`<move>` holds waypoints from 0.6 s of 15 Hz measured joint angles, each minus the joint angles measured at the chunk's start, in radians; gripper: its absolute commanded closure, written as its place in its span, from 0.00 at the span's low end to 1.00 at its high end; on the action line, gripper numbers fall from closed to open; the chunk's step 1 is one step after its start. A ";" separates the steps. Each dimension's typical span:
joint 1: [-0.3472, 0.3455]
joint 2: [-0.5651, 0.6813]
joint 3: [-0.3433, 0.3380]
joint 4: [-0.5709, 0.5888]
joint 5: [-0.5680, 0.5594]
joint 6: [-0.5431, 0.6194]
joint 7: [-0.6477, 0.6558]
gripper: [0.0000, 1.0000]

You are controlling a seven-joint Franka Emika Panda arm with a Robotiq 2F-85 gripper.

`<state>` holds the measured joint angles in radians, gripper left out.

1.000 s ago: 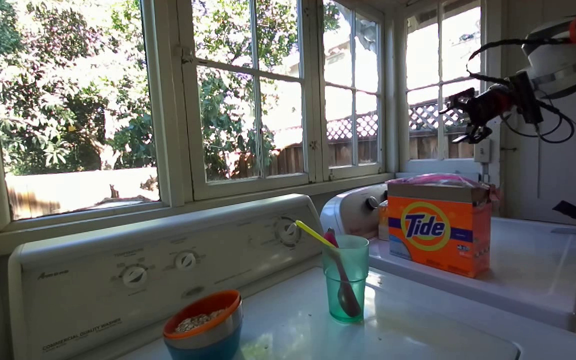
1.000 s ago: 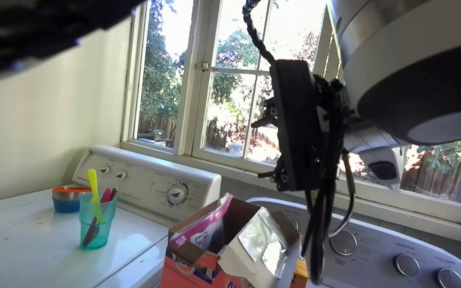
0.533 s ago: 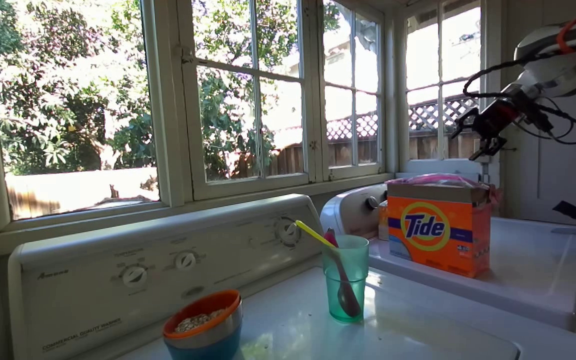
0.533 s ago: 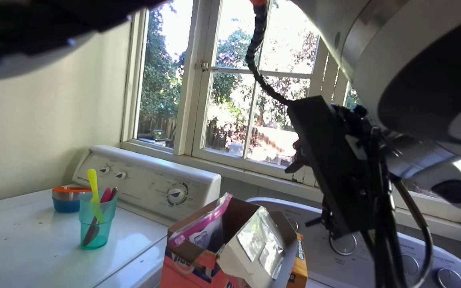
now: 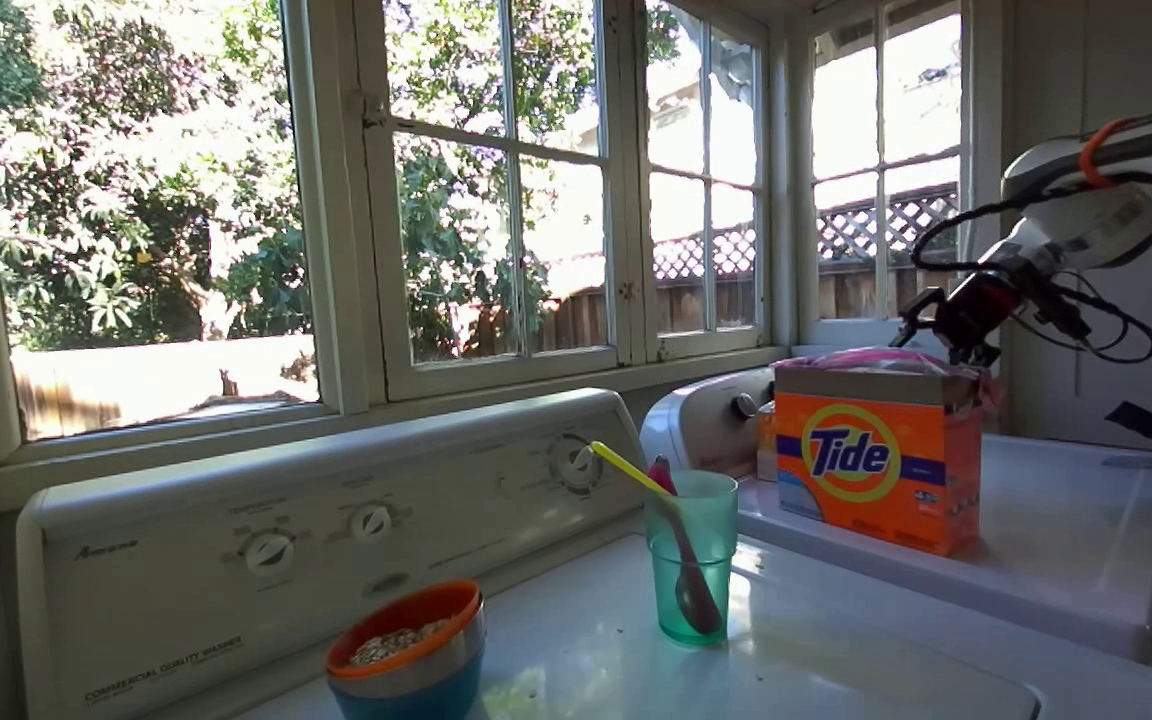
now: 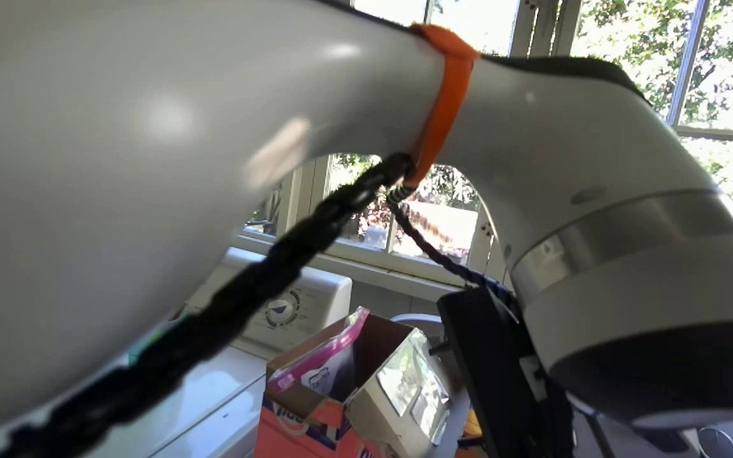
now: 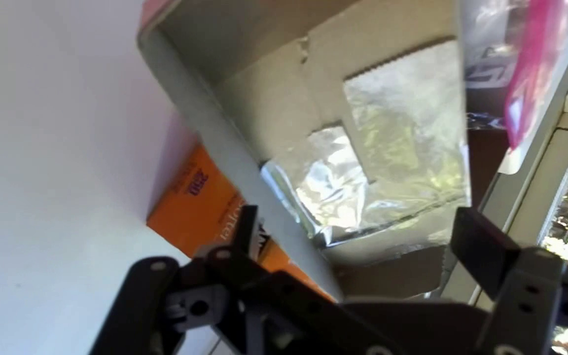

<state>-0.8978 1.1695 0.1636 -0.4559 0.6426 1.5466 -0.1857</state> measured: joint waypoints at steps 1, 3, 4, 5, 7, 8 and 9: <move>-0.002 0.013 0.000 0.001 -0.004 0.017 0.000 0.00; -0.004 0.028 0.000 0.004 -0.008 0.063 0.000 0.00; -0.005 0.030 0.001 0.003 -0.008 0.074 0.000 0.00; -0.005 0.030 0.004 0.003 -0.008 0.074 0.000 0.00; -0.005 0.031 0.022 0.000 -0.008 0.061 0.008 0.00; -0.005 0.033 0.034 -0.001 -0.007 0.037 0.018 0.00; -0.006 0.034 0.046 -0.001 -0.006 0.008 0.034 0.00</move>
<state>-0.9036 1.2038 0.2097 -0.4568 0.6365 1.5548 -0.1515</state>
